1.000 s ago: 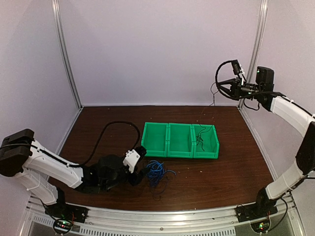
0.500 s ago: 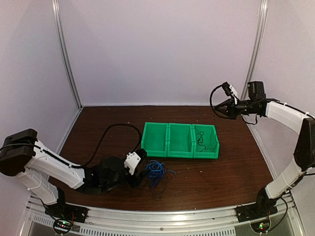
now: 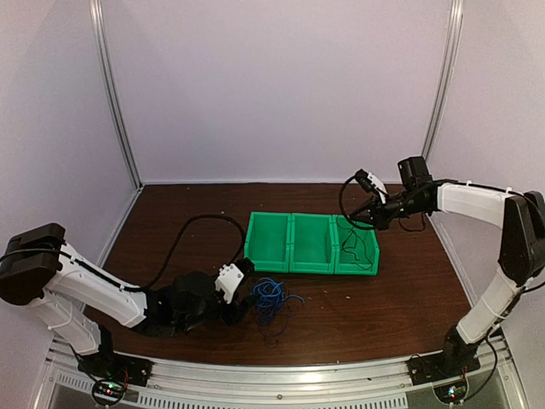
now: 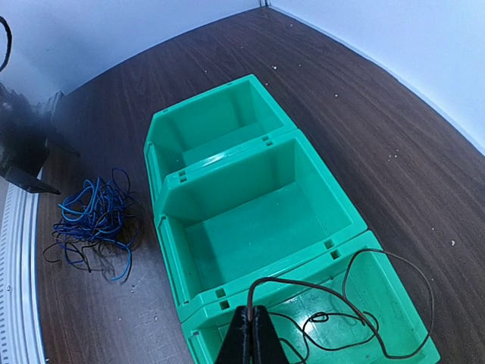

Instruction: Untangle the cables

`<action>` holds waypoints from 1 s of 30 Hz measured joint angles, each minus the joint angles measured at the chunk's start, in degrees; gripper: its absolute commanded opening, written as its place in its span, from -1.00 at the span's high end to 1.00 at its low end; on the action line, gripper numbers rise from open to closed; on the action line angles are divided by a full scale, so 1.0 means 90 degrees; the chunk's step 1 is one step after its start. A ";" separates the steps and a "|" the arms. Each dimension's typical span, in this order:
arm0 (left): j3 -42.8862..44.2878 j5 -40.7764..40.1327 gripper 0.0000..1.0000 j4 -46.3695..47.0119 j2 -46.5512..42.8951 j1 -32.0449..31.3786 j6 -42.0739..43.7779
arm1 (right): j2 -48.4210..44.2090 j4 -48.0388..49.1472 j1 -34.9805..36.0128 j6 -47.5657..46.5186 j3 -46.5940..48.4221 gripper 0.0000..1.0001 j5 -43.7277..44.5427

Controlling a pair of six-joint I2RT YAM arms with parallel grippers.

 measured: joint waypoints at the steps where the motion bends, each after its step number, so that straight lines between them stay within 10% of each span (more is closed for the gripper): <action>1: 0.0000 -0.0002 -0.16 0.0000 0.0000 0.0000 0.0000 | 0.0053 0.0015 0.0005 0.0017 -0.0002 1.00 0.0007; 30: -0.0034 -0.0007 -0.16 0.0138 0.0075 0.0000 -0.0012 | 0.1037 -0.0629 0.0986 0.0051 -0.0112 1.00 0.2659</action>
